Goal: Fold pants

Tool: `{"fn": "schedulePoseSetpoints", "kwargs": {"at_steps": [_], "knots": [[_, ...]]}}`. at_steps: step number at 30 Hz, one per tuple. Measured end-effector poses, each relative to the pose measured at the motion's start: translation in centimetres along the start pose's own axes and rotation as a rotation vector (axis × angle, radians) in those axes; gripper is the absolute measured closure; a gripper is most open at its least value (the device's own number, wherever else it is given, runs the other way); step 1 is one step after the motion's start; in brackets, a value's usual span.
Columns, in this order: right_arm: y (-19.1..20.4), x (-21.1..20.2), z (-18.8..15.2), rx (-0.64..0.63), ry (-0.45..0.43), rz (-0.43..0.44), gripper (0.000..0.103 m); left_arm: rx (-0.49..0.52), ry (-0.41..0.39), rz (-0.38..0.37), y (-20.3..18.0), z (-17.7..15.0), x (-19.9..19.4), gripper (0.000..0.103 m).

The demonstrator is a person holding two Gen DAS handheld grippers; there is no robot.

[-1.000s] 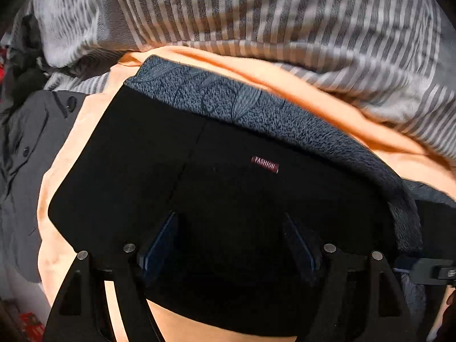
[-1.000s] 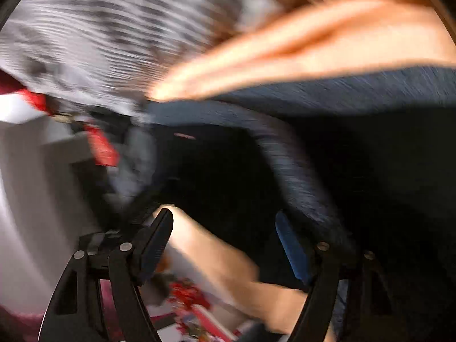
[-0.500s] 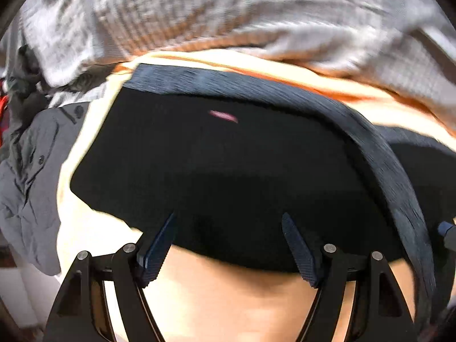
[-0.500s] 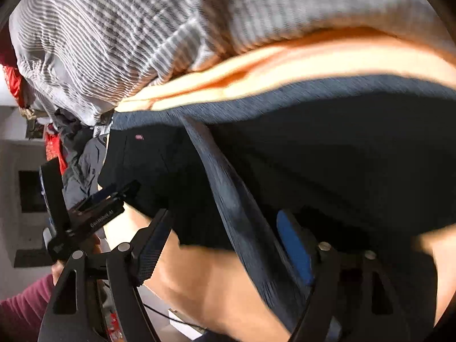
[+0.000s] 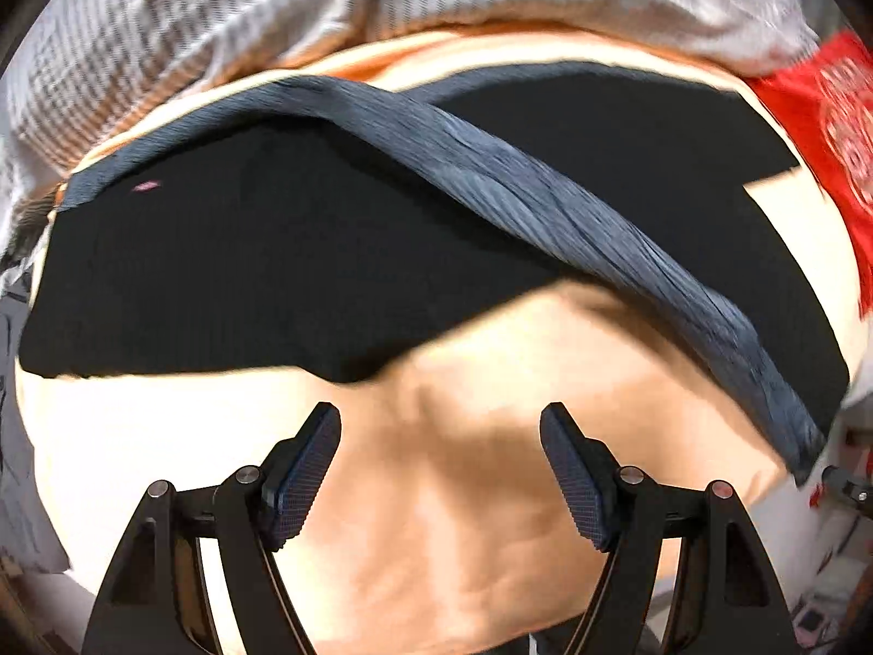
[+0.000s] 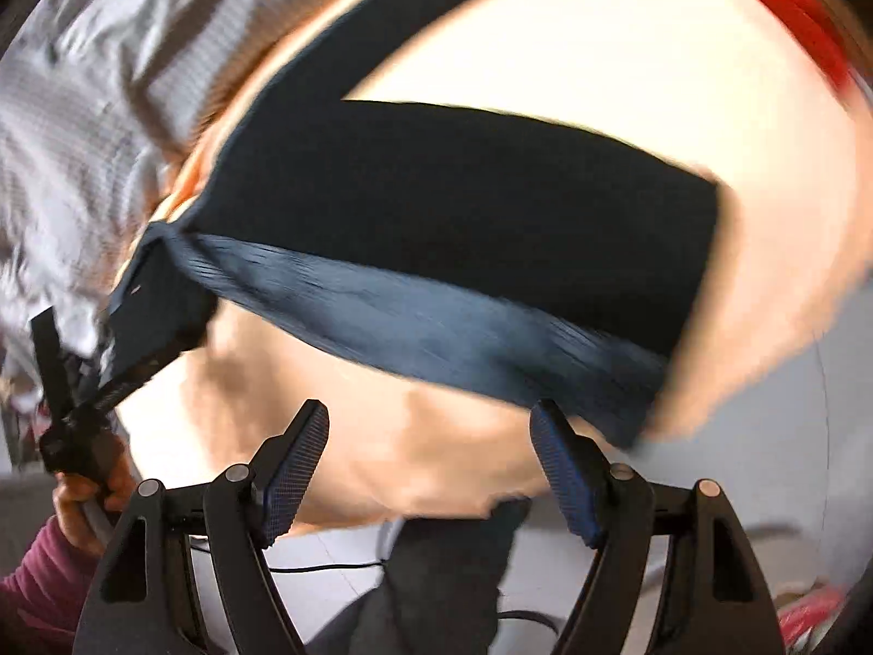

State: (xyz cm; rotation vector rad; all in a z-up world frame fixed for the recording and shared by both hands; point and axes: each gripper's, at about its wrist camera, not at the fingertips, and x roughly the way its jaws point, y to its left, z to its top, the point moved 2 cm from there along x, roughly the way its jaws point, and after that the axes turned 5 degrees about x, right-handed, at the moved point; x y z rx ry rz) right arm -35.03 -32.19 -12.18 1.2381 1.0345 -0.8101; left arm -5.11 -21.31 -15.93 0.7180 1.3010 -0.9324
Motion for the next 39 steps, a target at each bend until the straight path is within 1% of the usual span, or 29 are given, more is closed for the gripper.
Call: {"fn": "schedulePoseSetpoints", "kwargs": {"at_steps": [2,4,6,8,10,12,13,15,16,17,18,19,20,21,23,26,29,30,33,35,36,38,39], "knots": [[-2.0,0.1,-1.6,0.054,-0.007,-0.014,0.024,0.012,0.009,-0.017,-1.1,-0.3,0.2,0.026],[-3.7,0.7,-1.9,0.082,-0.01,-0.027,0.024,0.025,0.015,-0.021,-2.5,-0.3,0.6,0.026],[-5.3,1.0,-1.6,0.086,-0.014,-0.042,0.024,0.032,0.029,-0.042,-4.2,-0.4,1.2,0.026],[-6.8,1.0,-0.9,0.088,-0.02,-0.045,0.024,0.051,0.043,-0.044,-6.0,-0.3,1.9,0.026],[-8.0,1.1,-0.5,0.104,-0.02,-0.01,0.024,0.079,0.047,-0.044,-7.9,0.1,2.4,0.026],[-8.0,2.0,0.1,0.106,-0.012,0.049,0.025,0.087,0.049,-0.046,-9.3,0.6,2.6,0.026],[-8.3,2.2,0.3,0.104,-0.001,0.074,0.026,0.085,0.051,-0.047,-10.0,0.9,2.8,0.026],[-8.2,2.8,0.9,0.087,0.029,0.141,0.033,0.078,0.064,-0.048,-11.1,1.5,3.2,0.026],[-8.2,3.0,1.2,0.075,0.044,0.162,0.034,0.073,0.072,-0.049,-11.6,1.8,3.4,0.026],[-8.2,3.0,1.5,0.065,0.051,0.179,0.041,0.071,0.079,-0.047,-12.1,1.9,3.5,0.026],[-8.0,3.0,1.7,0.055,0.065,0.208,0.054,0.068,0.088,-0.043,-12.5,2.1,3.7,0.026],[-8.1,3.0,1.9,0.051,0.08,0.217,0.065,0.06,0.097,-0.041,-12.8,2.3,3.8,0.026],[-8.3,2.9,2.1,0.048,0.101,0.223,0.084,0.048,0.105,-0.043,-13.2,2.4,3.9,0.026],[-8.6,2.8,2.3,0.053,0.131,0.246,0.085,0.031,0.117,-0.053,-13.5,2.7,4.1,0.026],[-8.8,2.4,2.9,0.066,0.158,0.287,0.088,-0.001,0.136,-0.079,-14.0,3.0,4.1,0.026],[-8.4,1.4,3.5,0.047,0.184,0.321,0.088,-0.085,0.141,-0.17,-14.3,3.6,3.5,0.026],[-8.0,1.0,4.1,0.026,0.209,0.331,0.089,-0.178,0.148,-0.259,-14.5,4.5,3.0,0.026],[-8.0,1.0,4.2,0.027,0.22,0.337,0.089,-0.206,0.152,-0.278,-14.4,4.2,3.1,0.026],[-8.3,0.9,4.0,0.024,0.247,0.345,0.088,-0.275,0.16,-0.303,-14.4,4.9,3.6,0.026],[-8.4,1.0,4.2,0.022,0.26,0.352,0.089,-0.315,0.165,-0.322,-13.2,5.3,3.7,0.026],[-8.5,1.0,4.3,0.022,0.266,0.354,0.088,-0.356,0.158,-0.345,-13.1,5.5,3.6,0.026],[-8.9,0.8,4.2,0.025,0.272,0.357,0.088,-0.405,0.142,-0.379,-12.8,5.7,3.0,0.026],[-9.0,0.7,4.1,0.026,0.276,0.361,0.088,-0.414,0.135,-0.387,-12.2,5.4,2.9,0.026]]}}
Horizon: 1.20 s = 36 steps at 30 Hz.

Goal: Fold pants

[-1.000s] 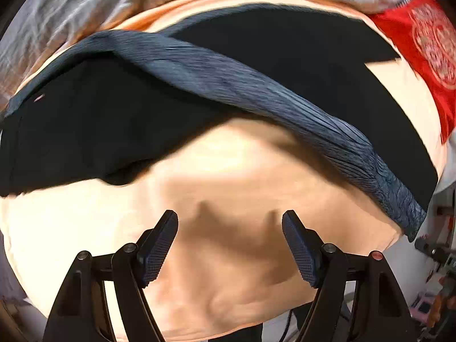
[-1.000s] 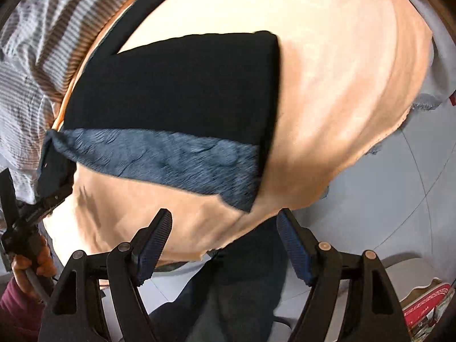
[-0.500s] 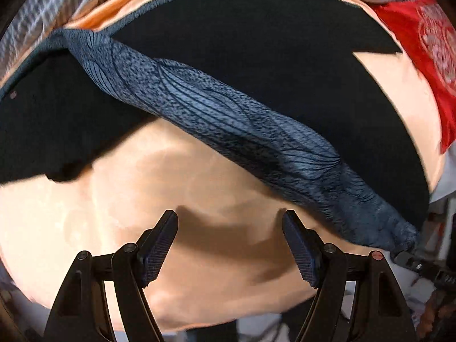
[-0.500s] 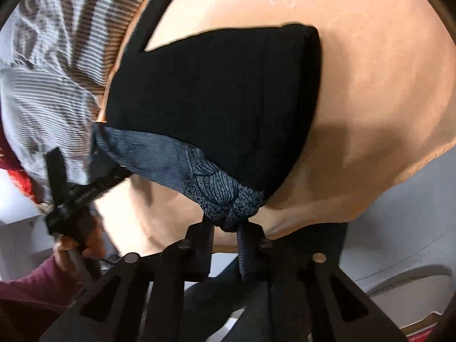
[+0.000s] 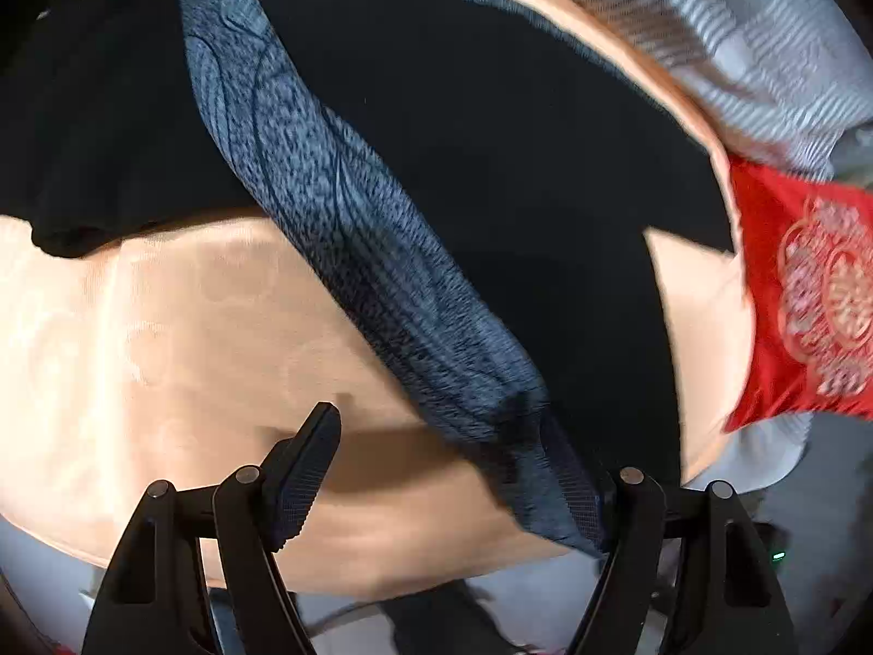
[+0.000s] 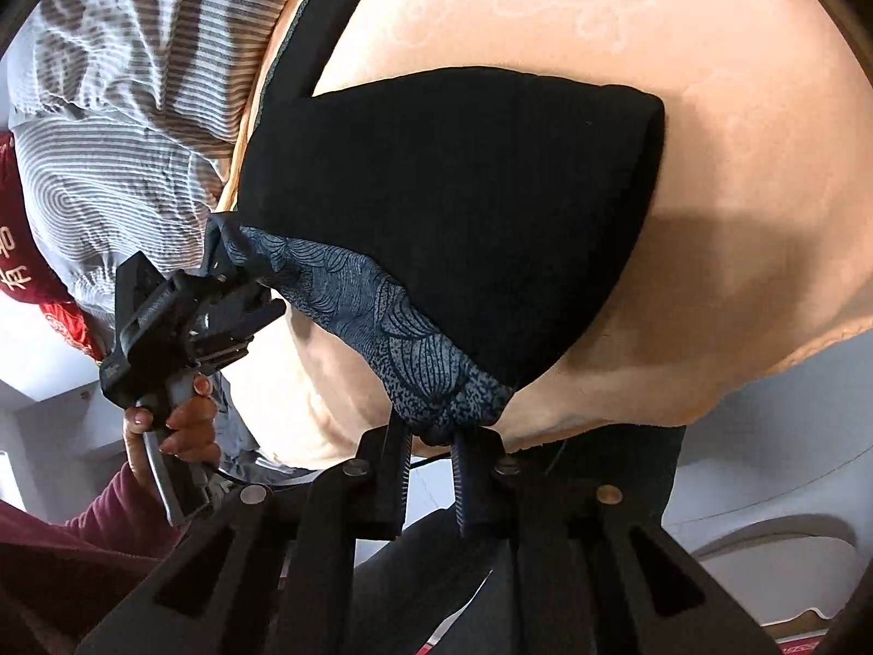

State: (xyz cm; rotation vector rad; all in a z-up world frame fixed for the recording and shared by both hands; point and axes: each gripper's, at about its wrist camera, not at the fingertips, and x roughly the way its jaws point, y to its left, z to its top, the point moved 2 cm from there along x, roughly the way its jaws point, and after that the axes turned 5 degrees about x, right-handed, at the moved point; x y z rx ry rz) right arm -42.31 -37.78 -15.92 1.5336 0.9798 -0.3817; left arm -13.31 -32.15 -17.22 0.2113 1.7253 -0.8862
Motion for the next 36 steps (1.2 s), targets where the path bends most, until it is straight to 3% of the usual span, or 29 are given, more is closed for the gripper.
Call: {"fn": "schedulePoseSetpoints", "kwargs": {"at_steps": [5,7,10,11,13,21,27,32,36], "knots": [[0.1,0.2,0.2,-0.012,0.014,0.007,0.088,0.023,0.007,0.058,0.4,1.5,0.8,0.026],[0.1,0.2,0.1,-0.014,0.018,0.02,0.085,0.028,0.007,0.086,0.5,2.2,1.1,0.033],[-0.1,0.4,0.2,0.001,0.022,0.022,0.084,0.056,-0.006,0.086,0.4,2.4,1.1,0.068],[-0.2,0.5,0.3,0.006,0.023,0.018,0.085,0.067,-0.003,0.089,0.1,2.5,1.1,0.084],[-0.1,0.5,0.3,0.015,0.02,0.018,0.088,0.079,-0.001,0.117,0.3,2.8,0.9,0.092],[3.7,-4.0,3.0,-0.047,-0.068,0.114,0.093,0.127,-0.085,0.082,-2.0,4.4,-5.0,0.093],[7.1,-9.8,9.8,-0.117,-0.172,0.166,0.095,0.117,-0.163,0.039,-4.8,9.3,-8.4,0.093],[9.4,-11.9,16.5,-0.207,-0.208,0.12,0.096,0.142,-0.186,0.072,-6.8,14.0,-7.3,0.093],[9.8,-11.4,21.5,-0.226,-0.208,0.041,0.095,0.142,-0.158,0.106,-7.1,16.8,-4.4,0.093]]}}
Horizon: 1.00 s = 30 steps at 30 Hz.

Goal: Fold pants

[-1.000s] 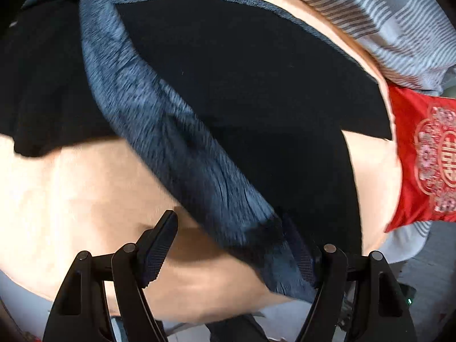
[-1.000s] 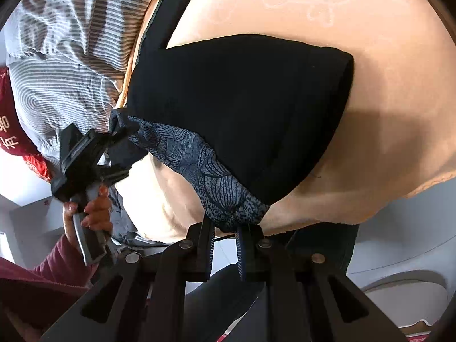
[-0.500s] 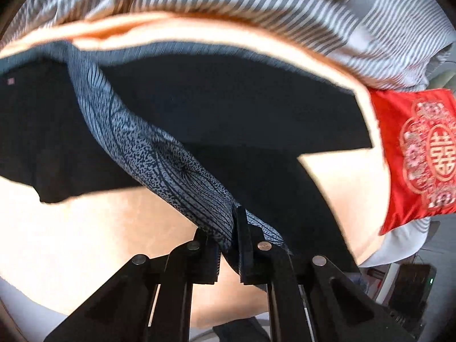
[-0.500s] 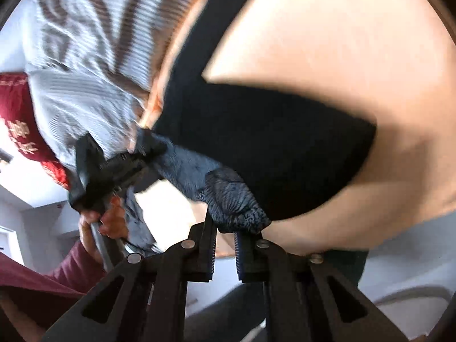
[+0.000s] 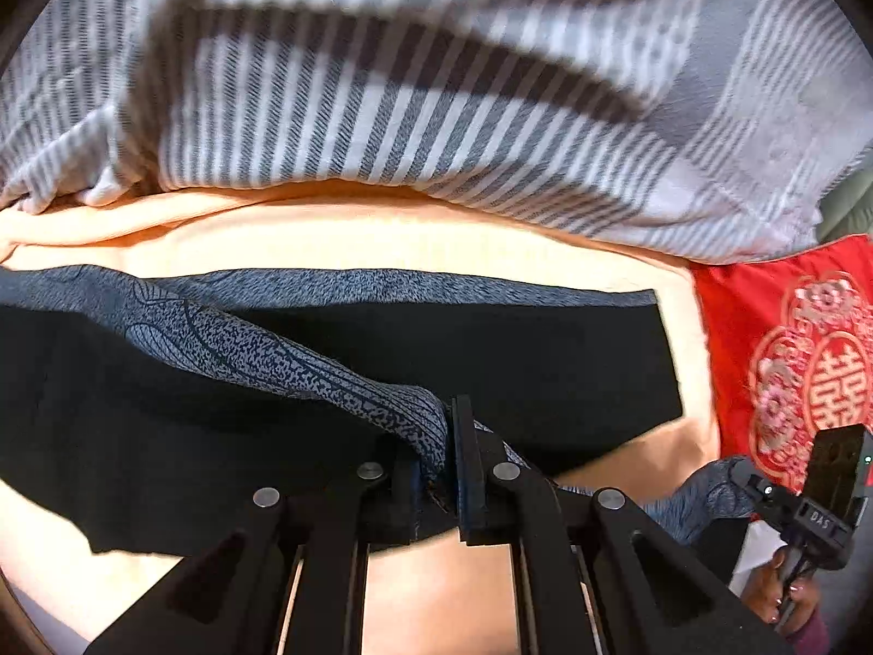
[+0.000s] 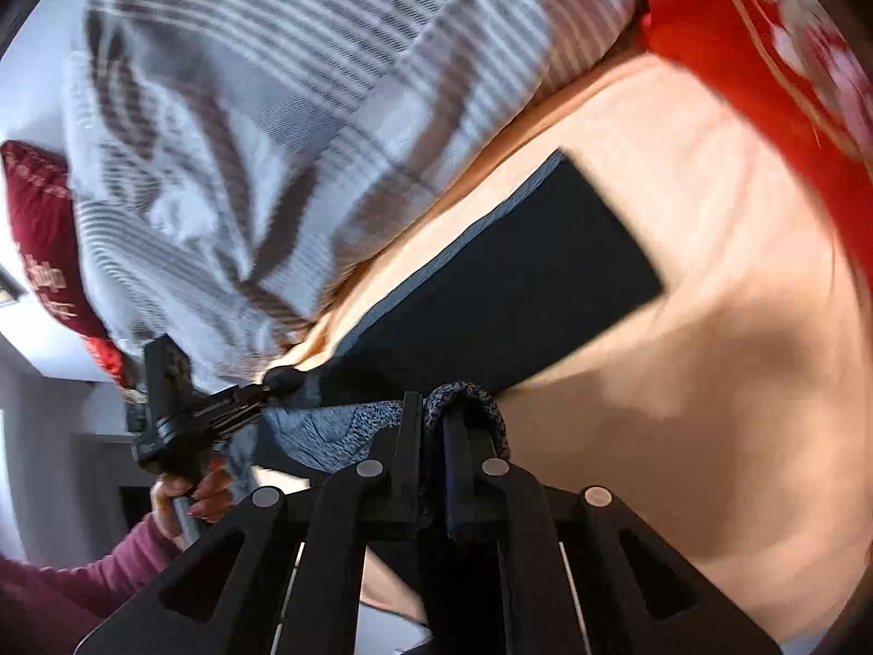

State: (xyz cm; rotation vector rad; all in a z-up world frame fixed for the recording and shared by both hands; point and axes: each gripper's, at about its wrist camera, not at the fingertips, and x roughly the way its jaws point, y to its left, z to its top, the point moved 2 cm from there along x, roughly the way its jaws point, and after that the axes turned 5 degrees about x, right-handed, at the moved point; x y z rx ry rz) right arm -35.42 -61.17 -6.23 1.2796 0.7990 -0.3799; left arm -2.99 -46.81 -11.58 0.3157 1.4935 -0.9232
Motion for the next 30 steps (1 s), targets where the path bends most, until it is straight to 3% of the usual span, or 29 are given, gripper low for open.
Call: {"fn": "schedulePoseSetpoints", "kwargs": {"at_steps": [4,9,10,11,12,14,21,30], "knots": [[-2.2,1.4,0.6,0.059,0.067,0.048,0.089,-0.008,0.008,0.019,0.0,0.5,1.2,0.093],[-3.5,2.6,0.3,0.098,0.126,0.125,0.062,-0.008,0.021,0.039,-0.6,0.8,2.0,0.093],[-3.5,2.5,0.4,0.108,0.121,0.142,0.062,-0.006,0.025,0.044,-0.7,0.8,2.1,0.093],[-3.5,2.3,0.5,0.118,0.114,0.169,0.063,-0.004,0.03,0.048,-0.8,0.8,2.1,0.093],[-3.4,2.1,0.6,0.12,0.116,0.186,0.078,-0.003,0.033,0.052,-1.1,0.9,2.3,0.093],[-2.8,2.1,0.9,0.097,0.122,0.163,0.096,-0.006,0.04,0.056,-1.2,1.1,2.2,0.093],[-0.9,1.6,4.9,-0.006,0.069,0.033,0.097,-0.023,0.053,0.071,-1.4,3.1,3.0,0.093],[-1.1,6.0,11.3,-0.085,0.06,-0.114,0.097,0.03,0.063,0.143,-1.7,3.5,4.8,0.088]]}}
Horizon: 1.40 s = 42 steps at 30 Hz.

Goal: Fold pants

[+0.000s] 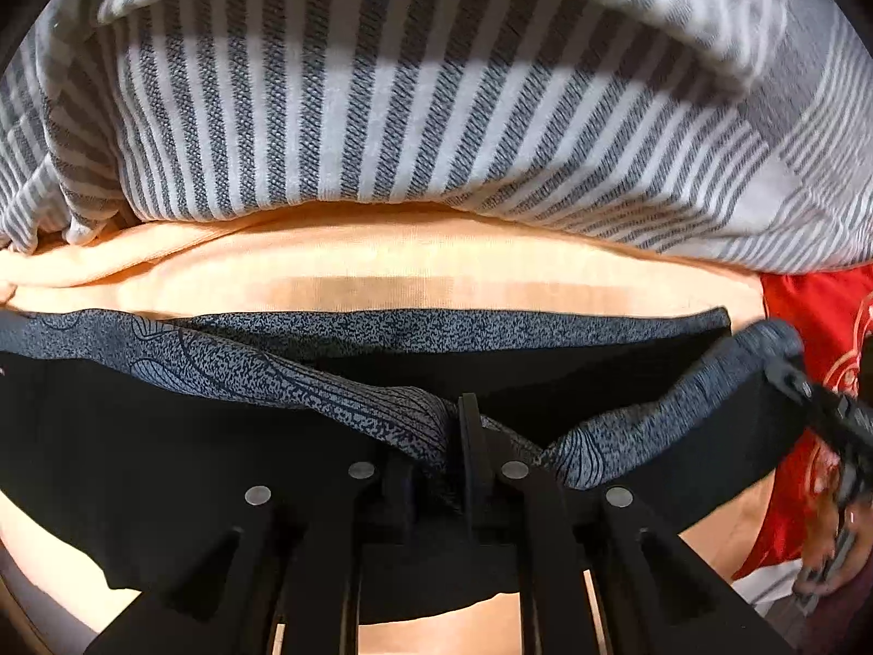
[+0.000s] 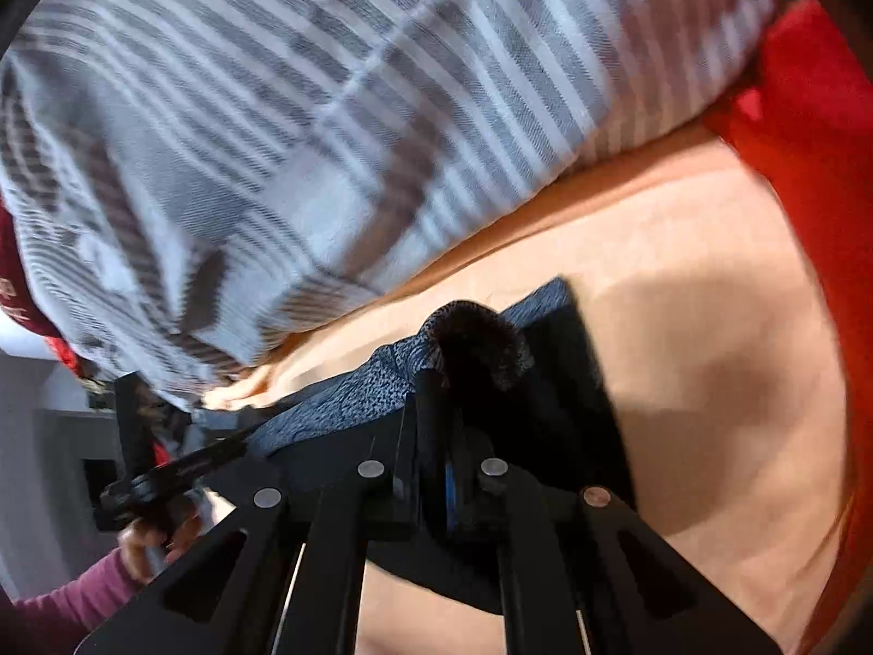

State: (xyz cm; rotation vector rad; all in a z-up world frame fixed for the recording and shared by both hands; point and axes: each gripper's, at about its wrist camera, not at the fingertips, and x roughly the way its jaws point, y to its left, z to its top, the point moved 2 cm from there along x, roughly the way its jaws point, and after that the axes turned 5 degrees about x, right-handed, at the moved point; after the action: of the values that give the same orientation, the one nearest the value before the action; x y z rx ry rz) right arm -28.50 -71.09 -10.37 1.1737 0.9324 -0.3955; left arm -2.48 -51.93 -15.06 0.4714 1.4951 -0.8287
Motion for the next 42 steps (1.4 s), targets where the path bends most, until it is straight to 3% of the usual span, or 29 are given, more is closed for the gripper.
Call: {"fn": "schedulePoseSetpoints", "kwargs": {"at_steps": [2,4,5,6,10,13,14,15,17,19,21,26,28,30,34,35,39,42], "knots": [[-0.2,1.2,0.4,-0.016,0.013,-0.041,0.097,0.015,-0.004,0.002,-0.2,-0.3,-0.3,0.082],[-0.6,2.4,0.7,-0.024,0.023,-0.087,0.097,0.025,-0.017,0.024,-0.1,-0.5,-0.9,0.067],[-0.8,2.7,0.7,-0.022,0.024,-0.104,0.097,0.03,-0.033,0.045,0.0,-0.5,-1.4,0.052],[-1.2,2.9,0.8,-0.015,0.023,-0.128,0.097,0.036,-0.054,0.062,0.2,-0.5,-2.0,0.046],[-2.5,2.5,1.3,0.012,-0.004,-0.182,0.097,0.091,-0.116,0.117,0.9,-0.4,-4.4,0.045],[-2.5,1.3,1.7,0.023,-0.045,-0.187,0.091,0.106,-0.103,0.156,1.7,-1.1,-4.3,0.045],[-2.4,0.8,1.6,0.02,-0.062,-0.211,0.077,0.094,-0.084,0.154,1.9,-1.5,-3.7,0.045],[-2.1,0.4,1.5,0.016,-0.074,-0.237,0.056,0.087,-0.074,0.152,2.0,-1.7,-3.5,0.045],[-1.7,-1.0,1.0,0.005,-0.132,-0.306,0.05,0.08,-0.06,0.149,1.7,-2.7,-2.2,0.045],[-1.1,-2.6,0.2,-0.018,-0.191,-0.348,0.059,0.097,-0.055,0.162,0.9,-3.4,-0.7,0.045],[0.0,-3.2,-0.7,-0.066,-0.203,-0.324,0.084,0.119,-0.055,0.187,0.4,-3.4,0.8,0.045],[1.4,0.8,-0.2,-0.169,-0.113,-0.335,0.084,0.053,-0.094,0.201,0.4,-1.7,3.4,0.045],[0.5,2.4,1.1,-0.127,-0.1,-0.327,0.084,0.027,-0.112,0.213,0.8,-1.0,3.9,0.035],[-1.3,3.8,2.6,-0.068,-0.106,-0.328,0.102,0.012,-0.112,0.215,1.3,-0.5,4.6,0.03],[-3.0,2.4,4.1,0.038,-0.183,-0.331,0.103,0.028,-0.121,0.217,1.8,-0.6,4.0,0.028],[-3.2,1.8,4.0,0.046,-0.192,-0.343,0.099,0.023,-0.12,0.228,2.0,-0.7,3.7,0.028],[-2.3,-1.1,1.0,0.003,-0.199,-0.345,0.097,0.034,-0.158,0.226,2.3,-1.9,0.9,0.028],[-1.6,-1.9,-2.5,-0.037,-0.181,-0.341,0.097,0.069,-0.142,0.232,2.0,-3.9,0.4,0.028]]}}
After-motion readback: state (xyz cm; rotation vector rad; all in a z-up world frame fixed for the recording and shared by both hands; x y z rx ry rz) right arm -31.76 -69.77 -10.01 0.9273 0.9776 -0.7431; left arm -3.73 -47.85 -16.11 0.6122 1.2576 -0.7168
